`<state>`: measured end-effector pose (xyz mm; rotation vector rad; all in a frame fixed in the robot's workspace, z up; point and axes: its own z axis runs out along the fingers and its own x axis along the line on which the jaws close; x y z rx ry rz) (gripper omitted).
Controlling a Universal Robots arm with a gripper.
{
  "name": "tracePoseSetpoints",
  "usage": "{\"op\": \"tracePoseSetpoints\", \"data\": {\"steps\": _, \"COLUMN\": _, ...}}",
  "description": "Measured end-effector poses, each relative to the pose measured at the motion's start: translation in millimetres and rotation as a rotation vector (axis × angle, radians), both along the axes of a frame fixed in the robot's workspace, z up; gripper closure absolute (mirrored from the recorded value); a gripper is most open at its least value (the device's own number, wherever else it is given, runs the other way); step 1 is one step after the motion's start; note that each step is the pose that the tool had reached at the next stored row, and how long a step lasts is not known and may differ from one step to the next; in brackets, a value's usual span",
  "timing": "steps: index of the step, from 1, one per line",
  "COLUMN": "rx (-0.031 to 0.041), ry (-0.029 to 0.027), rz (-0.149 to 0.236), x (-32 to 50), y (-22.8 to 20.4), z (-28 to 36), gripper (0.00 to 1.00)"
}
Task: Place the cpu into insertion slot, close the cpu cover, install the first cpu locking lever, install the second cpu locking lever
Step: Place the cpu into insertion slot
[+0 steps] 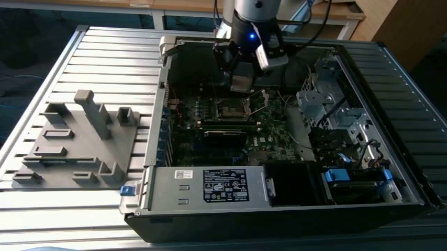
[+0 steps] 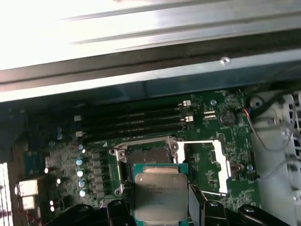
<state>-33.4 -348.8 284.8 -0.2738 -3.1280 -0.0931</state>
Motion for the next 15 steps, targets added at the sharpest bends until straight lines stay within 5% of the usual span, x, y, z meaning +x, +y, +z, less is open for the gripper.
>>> {"op": "tracePoseSetpoints", "data": {"steps": 2, "rx": -0.0002, "ry": 0.0001, "rz": -0.034, "x": 0.0, "y": 0.0, "z": -0.2, "gripper": 0.46}}
{"op": "tracePoseSetpoints", "data": {"steps": 15, "rx": -0.0001, "ry": 0.0, "rz": -0.061, "x": 0.0, "y": 0.0, "z": -0.3, "gripper": 0.46}}
